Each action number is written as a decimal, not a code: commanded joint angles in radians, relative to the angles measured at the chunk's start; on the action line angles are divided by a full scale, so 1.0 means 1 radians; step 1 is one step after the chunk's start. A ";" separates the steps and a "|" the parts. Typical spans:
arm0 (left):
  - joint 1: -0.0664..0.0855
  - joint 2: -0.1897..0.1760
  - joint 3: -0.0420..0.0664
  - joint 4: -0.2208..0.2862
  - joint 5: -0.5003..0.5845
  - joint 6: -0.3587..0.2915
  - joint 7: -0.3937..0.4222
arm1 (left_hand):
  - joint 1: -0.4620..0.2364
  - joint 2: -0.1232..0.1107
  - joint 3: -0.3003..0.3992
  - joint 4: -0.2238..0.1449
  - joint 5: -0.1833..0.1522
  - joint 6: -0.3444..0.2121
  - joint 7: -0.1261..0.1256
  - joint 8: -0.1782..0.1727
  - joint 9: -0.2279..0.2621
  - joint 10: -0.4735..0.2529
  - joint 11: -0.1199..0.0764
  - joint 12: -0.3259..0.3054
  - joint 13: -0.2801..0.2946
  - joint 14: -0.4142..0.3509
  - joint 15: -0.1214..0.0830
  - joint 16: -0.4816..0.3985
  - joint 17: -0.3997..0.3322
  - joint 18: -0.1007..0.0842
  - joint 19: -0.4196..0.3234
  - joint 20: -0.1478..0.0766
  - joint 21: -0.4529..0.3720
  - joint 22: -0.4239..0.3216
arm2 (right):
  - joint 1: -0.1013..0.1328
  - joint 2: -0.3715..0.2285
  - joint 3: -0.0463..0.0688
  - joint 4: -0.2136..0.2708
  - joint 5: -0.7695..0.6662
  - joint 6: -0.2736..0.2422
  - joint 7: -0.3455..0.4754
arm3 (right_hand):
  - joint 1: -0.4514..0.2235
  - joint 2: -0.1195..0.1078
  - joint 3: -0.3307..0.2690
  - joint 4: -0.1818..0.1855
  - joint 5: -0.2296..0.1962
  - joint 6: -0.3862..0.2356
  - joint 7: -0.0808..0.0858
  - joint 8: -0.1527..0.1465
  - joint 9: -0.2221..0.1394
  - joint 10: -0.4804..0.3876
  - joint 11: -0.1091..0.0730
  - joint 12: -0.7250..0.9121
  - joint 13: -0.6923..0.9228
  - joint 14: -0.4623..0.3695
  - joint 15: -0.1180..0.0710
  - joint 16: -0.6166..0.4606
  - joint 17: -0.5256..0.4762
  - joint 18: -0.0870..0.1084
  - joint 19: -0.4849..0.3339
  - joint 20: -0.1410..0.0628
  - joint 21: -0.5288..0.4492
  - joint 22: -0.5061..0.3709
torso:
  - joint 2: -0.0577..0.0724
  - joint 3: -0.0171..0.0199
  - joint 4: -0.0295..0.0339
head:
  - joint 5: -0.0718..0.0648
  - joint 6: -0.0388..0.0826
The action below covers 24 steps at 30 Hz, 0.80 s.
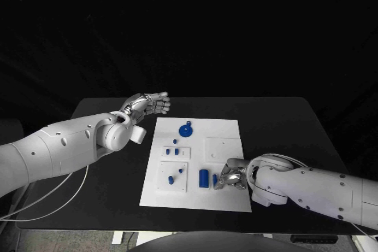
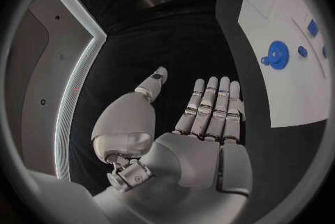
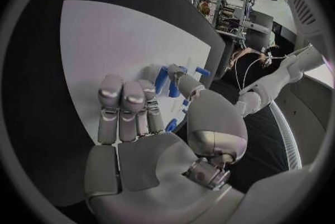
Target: Assemble the parts on the task board
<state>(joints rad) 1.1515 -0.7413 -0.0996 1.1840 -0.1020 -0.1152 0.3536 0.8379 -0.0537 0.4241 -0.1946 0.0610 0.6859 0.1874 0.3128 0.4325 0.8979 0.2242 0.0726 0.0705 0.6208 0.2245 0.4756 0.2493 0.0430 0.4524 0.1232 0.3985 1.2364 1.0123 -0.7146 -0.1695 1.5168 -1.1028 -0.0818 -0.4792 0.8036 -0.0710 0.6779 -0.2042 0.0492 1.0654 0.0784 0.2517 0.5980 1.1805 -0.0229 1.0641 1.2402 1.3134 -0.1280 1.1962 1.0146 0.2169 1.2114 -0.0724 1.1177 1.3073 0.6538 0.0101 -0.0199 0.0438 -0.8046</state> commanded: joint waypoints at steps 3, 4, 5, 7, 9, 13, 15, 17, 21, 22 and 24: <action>0.001 0.001 0.000 0.002 -0.004 0.011 0.011 | 0.000 -0.006 0.000 0.005 -0.007 -0.008 0.033 -0.003 -0.001 -0.009 0.001 -0.005 -0.001 -0.004 0.002 -0.005 0.001 0.019 0.005 0.002 -0.005 0.002 | -0.001 -0.001 -0.001 -0.012 -0.024 -0.022 -0.023 | 0.006 -0.001 0.008 0.002 0.000 0.000 0.004 0.001 0.001 0.005 -0.005 0.008 0.003 -0.001 -0.005 -0.003 0.002 0.045 0.000 -0.002 -0.002 0.015 | 0.000 0.0003 -0.0003 | 0.000 -0.001; 0.001 0.001 0.000 0.002 -0.004 0.011 0.011 | 0.000 -0.006 0.000 0.005 -0.007 -0.008 0.033 -0.003 -0.001 -0.009 0.001 -0.005 -0.001 -0.004 0.002 -0.005 0.001 0.019 0.005 0.002 -0.005 0.002 | -0.001 -0.001 -0.001 -0.013 -0.024 -0.021 -0.023 | 0.007 0.000 0.010 0.002 0.000 0.001 0.004 0.001 0.001 0.006 -0.006 0.008 0.003 -0.001 -0.005 -0.003 0.002 0.045 0.000 -0.002 -0.002 0.015 | 0.000 0.0003 -0.0003 | 0.000 -0.001; 0.001 0.001 0.000 0.002 -0.004 0.010 0.011 | 0.000 -0.006 0.000 0.005 -0.007 -0.008 0.033 -0.003 -0.001 -0.009 0.001 -0.005 -0.001 -0.004 0.002 -0.005 0.002 0.019 0.005 0.002 -0.005 0.002 | -0.001 0.000 -0.001 -0.013 -0.025 -0.020 -0.024 | 0.010 0.002 0.013 0.001 0.000 0.001 0.004 0.002 0.002 0.006 -0.006 0.009 0.003 -0.001 -0.005 -0.003 0.002 0.045 0.001 -0.002 -0.002 0.015 | 0.000 0.0002 -0.0008 | 0.000 -0.001; 0.001 0.001 0.000 0.002 -0.004 0.011 0.011 | 0.000 -0.006 0.000 0.005 -0.007 -0.008 0.033 -0.003 -0.001 -0.009 0.001 -0.005 -0.001 -0.004 0.002 -0.005 0.002 0.019 0.005 0.002 -0.005 0.002 | -0.001 0.003 -0.001 -0.015 -0.035 -0.020 -0.024 | 0.013 0.002 0.017 -0.001 0.000 0.001 0.004 0.002 0.002 0.008 -0.006 0.011 0.004 -0.001 -0.006 -0.002 0.002 0.045 0.001 -0.003 -0.001 0.015 | 0.000 0.0001 -0.0008 | 0.000 -0.001; 0.001 0.002 0.000 0.002 -0.004 0.012 0.011 | 0.000 -0.006 0.000 0.005 -0.007 -0.008 0.033 -0.003 -0.001 -0.009 0.000 -0.005 -0.001 -0.004 0.002 -0.005 0.002 0.019 0.005 0.002 -0.005 0.002 | -0.001 0.006 -0.001 -0.018 -0.050 -0.019 -0.024 | 0.021 0.002 0.024 -0.007 0.000 0.002 0.003 0.003 0.003 0.008 -0.006 0.011 0.005 -0.001 -0.006 -0.002 0.002 0.045 0.001 -0.003 0.000 0.016 | 0.000 0.0002 -0.0007 | 0.000 -0.001; 0.001 0.001 0.000 0.002 -0.004 0.010 0.011 | 0.000 -0.006 0.000 0.006 -0.007 -0.008 0.033 -0.003 -0.001 -0.009 0.000 -0.005 -0.001 -0.004 0.002 -0.005 0.002 0.019 0.005 0.002 -0.006 0.002 | -0.004 0.011 -0.001 -0.025 -0.054 -0.024 -0.028 | 0.024 0.005 0.030 -0.009 0.000 0.002 0.003 0.003 0.003 0.011 -0.006 0.014 0.006 -0.001 -0.006 -0.002 0.003 0.045 0.001 -0.003 0.000 0.016 | 0.000 0.0004 0.0002 | 0.000 -0.002; 0.001 0.001 0.000 0.001 -0.004 0.010 0.010 | 0.000 -0.006 0.000 0.006 -0.007 -0.008 0.033 -0.003 -0.001 -0.010 0.000 -0.005 -0.001 -0.004 0.002 -0.005 0.002 0.019 0.005 0.002 -0.006 0.002 | -0.005 0.014 -0.001 -0.029 -0.055 -0.022 -0.031 | 0.025 0.006 0.033 -0.009 0.000 0.003 0.003 0.004 0.004 0.012 -0.006 0.014 0.007 -0.001 -0.006 -0.002 0.003 0.045 0.001 -0.003 0.000 0.016 | 0.000 0.0007 0.0000 | 0.000 -0.002; 0.001 0.001 0.000 0.001 -0.004 0.010 0.011 | 0.000 -0.006 0.000 0.006 -0.007 -0.008 0.033 -0.002 -0.001 -0.010 0.000 -0.005 -0.001 -0.004 0.002 -0.005 0.002 0.019 0.005 0.002 -0.006 0.002 | -0.006 0.016 -0.001 -0.030 -0.056 -0.020 -0.031 | 0.025 0.006 0.034 -0.009 0.000 0.003 0.003 0.004 0.004 0.012 -0.006 0.014 0.007 -0.001 -0.006 -0.002 0.003 0.045 0.001 -0.003 0.001 0.016 | 0.000 0.0009 0.0000 | 0.000 -0.003; 0.001 0.001 0.000 0.001 -0.004 0.010 0.010 | -0.001 -0.006 -0.001 0.007 -0.007 -0.008 0.033 -0.002 -0.001 -0.010 0.001 -0.005 -0.001 -0.005 0.002 -0.005 0.002 0.019 0.006 0.002 -0.006 0.002 | -0.008 0.016 -0.001 -0.032 -0.056 -0.018 -0.032 | 0.025 0.004 0.036 -0.010 0.000 0.003 0.003 0.004 0.004 0.012 -0.006 0.014 0.007 -0.001 -0.006 -0.002 0.003 0.045 0.002 -0.003 0.001 0.016 | 0.000 0.0012 0.0003 | 0.001 -0.002; 0.001 0.001 0.000 0.001 -0.004 0.011 0.010 | -0.001 -0.006 -0.001 0.007 -0.007 -0.008 0.033 -0.002 -0.001 -0.010 0.001 -0.005 -0.001 -0.004 0.002 -0.005 0.002 0.019 0.006 0.002 -0.006 0.002 | -0.008 0.014 -0.001 -0.033 -0.056 -0.019 -0.032 | 0.025 0.003 0.037 -0.010 0.000 0.002 0.003 0.004 0.004 0.012 -0.006 0.014 0.006 -0.001 -0.006 -0.002 0.003 0.045 0.002 -0.003 0.001 0.016 | 0.000 0.0010 -0.0003 | 0.001 -0.002; 0.001 0.001 0.000 0.002 -0.004 0.010 0.009 | -0.001 -0.006 -0.001 0.007 -0.007 -0.008 0.033 -0.002 -0.001 -0.010 0.001 -0.005 -0.001 -0.004 0.002 -0.005 0.002 0.019 0.006 0.002 -0.006 0.002 | -0.008 0.012 -0.001 -0.033 -0.051 -0.018 -0.031 | 0.023 0.001 0.037 -0.009 0.000 0.002 0.004 0.004 0.004 0.012 -0.006 0.014 0.006 -0.001 -0.005 -0.002 0.003 0.045 0.002 -0.002 0.001 0.016 | 0.000 0.0005 -0.0012 | 0.001 -0.001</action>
<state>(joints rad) 1.1515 -0.7417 -0.1000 1.1833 -0.1022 -0.1153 0.3539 0.8379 -0.0537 0.4241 -0.1946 0.0610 0.6859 0.1874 0.3128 0.4325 0.8979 0.2241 0.0726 0.0705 0.6208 0.2245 0.4756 0.2501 0.0429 0.4524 0.1233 0.3985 1.2370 1.0105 -0.6997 -0.1655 1.4905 -1.1365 -0.1041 -0.4882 0.8265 -0.0579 0.7111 -0.2097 0.0466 1.0690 0.0750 0.2622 0.6063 1.1901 -0.0325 1.0749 1.2462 1.3151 -0.1263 1.1965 1.0166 0.2172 1.2132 -0.0706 1.1178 1.3073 0.6541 0.0109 -0.0200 0.0448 -0.8065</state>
